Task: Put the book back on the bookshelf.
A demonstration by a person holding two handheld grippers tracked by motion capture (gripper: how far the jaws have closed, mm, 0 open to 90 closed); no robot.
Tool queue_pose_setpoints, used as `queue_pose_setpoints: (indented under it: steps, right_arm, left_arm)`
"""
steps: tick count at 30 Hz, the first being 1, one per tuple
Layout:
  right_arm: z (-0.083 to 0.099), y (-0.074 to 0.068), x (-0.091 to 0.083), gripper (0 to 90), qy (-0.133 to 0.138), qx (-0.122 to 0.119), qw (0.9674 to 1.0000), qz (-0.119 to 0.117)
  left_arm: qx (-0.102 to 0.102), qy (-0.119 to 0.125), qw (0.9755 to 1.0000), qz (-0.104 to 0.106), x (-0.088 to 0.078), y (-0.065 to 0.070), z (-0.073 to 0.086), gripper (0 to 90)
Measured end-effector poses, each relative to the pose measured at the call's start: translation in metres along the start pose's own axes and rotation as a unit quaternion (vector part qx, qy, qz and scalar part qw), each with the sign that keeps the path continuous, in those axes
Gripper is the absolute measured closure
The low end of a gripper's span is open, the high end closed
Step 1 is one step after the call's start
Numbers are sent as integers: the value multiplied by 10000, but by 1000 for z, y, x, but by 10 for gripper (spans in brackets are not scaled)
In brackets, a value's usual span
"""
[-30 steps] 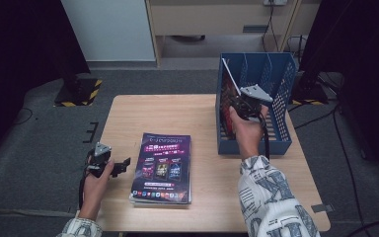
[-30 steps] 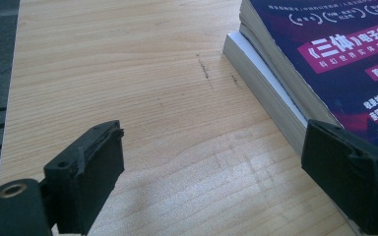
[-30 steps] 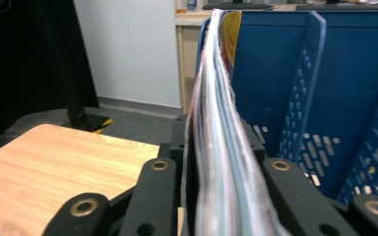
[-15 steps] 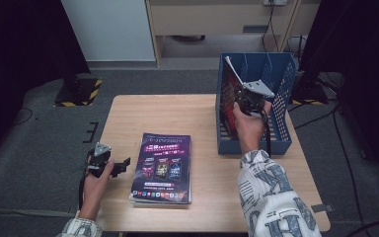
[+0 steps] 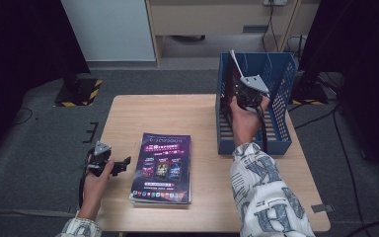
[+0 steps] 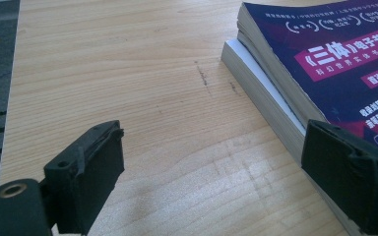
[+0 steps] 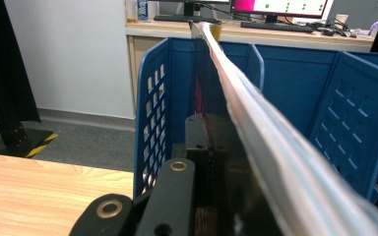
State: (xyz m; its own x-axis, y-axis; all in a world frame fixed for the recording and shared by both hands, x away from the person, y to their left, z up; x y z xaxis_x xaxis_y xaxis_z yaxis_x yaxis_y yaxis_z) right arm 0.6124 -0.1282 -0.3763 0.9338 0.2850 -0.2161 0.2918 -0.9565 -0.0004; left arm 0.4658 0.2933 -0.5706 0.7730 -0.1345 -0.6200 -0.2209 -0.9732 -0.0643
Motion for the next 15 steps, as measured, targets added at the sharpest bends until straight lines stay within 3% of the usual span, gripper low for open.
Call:
queue_pose_setpoints:
  steps: [8, 15]
  right_arm:
    - [10, -7, 11, 867, -49, -26, 10000, -22]
    - [14, -31, 14, 816, -97, -252, 9991, -314]
  left_arm:
    - [70, -10, 10000, 19, 2, 2, -1, 83]
    - [80, -17, 10000, 34, 1, 3, -1, 92]
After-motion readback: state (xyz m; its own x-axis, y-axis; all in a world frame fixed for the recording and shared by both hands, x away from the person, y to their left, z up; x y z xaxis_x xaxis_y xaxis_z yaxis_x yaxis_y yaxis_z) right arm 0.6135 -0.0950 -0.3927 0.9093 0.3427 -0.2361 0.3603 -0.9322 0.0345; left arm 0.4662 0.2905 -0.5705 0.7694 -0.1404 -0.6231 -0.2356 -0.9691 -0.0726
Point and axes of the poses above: each handheld gripper's, and its own axes: x roughly forward along the jaws, z roughly out of its underside, y roughly to its right, the point moved 10 cm from there along x, roughly forward along the jaws, and after that the axes turned 10 degrees about -z, right-handed, at the moved point
